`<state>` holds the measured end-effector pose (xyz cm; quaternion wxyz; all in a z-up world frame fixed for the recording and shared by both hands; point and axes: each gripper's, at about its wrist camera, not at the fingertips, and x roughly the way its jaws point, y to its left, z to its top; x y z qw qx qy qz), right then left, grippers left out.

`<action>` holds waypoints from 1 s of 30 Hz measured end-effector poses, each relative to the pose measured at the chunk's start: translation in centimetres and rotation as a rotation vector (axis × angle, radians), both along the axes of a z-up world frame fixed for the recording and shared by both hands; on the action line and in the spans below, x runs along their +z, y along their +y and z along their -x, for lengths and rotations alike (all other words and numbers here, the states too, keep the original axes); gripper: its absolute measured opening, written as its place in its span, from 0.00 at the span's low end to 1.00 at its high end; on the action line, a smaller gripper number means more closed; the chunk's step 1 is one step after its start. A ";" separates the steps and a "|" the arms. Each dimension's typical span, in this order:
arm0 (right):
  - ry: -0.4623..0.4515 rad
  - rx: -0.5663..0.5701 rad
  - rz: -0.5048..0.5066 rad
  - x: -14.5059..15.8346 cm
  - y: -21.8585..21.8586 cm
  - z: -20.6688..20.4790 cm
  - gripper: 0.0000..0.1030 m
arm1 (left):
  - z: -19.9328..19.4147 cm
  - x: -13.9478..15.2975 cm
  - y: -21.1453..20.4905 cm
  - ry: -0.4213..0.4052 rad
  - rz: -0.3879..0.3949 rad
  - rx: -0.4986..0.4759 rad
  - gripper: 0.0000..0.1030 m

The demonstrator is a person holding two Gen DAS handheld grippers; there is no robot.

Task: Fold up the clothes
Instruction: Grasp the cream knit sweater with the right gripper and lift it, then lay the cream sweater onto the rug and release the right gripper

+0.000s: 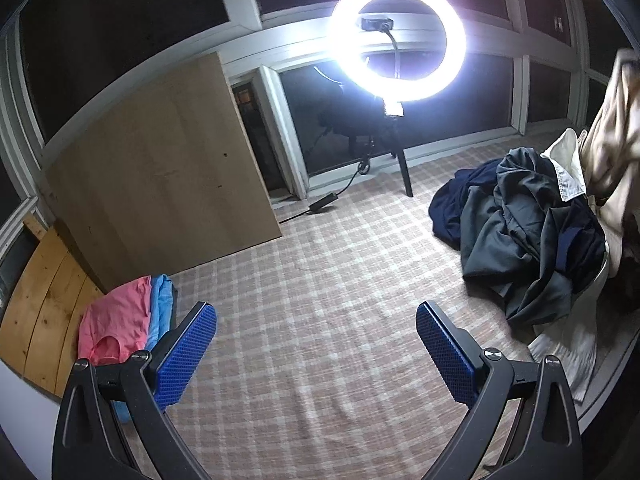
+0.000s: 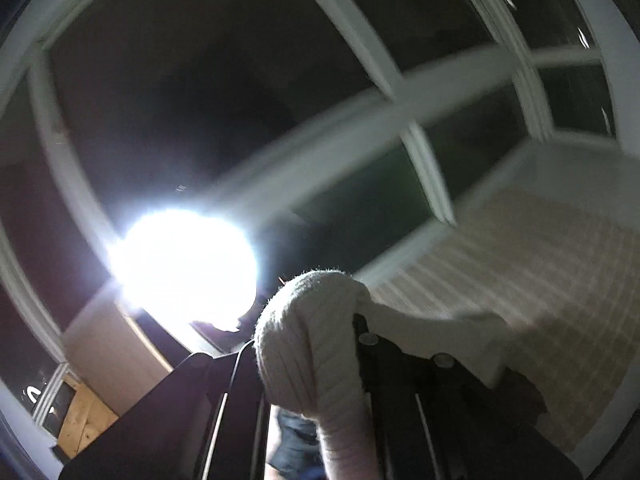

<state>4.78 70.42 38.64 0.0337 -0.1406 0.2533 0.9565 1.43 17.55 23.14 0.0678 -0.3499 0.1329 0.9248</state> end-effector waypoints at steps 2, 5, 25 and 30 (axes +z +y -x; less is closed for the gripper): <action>0.072 0.023 -0.054 4.0 -3.0 -1.1 0.07 | 0.1 0.0 -1.8 -0.002 -0.020 0.003 0.98; 0.177 0.100 -0.115 10.4 -8.5 -2.5 0.07 | -0.1 0.1 -4.3 0.002 -0.051 0.011 0.98; -0.488 0.689 -0.303 -14.5 -43.1 9.8 0.54 | -4.6 -3.2 -21.4 -0.045 -0.033 0.148 0.98; -0.723 0.557 -0.295 -27.1 -39.0 6.7 0.55 | -3.4 -6.7 -19.7 -0.132 -0.051 0.053 0.98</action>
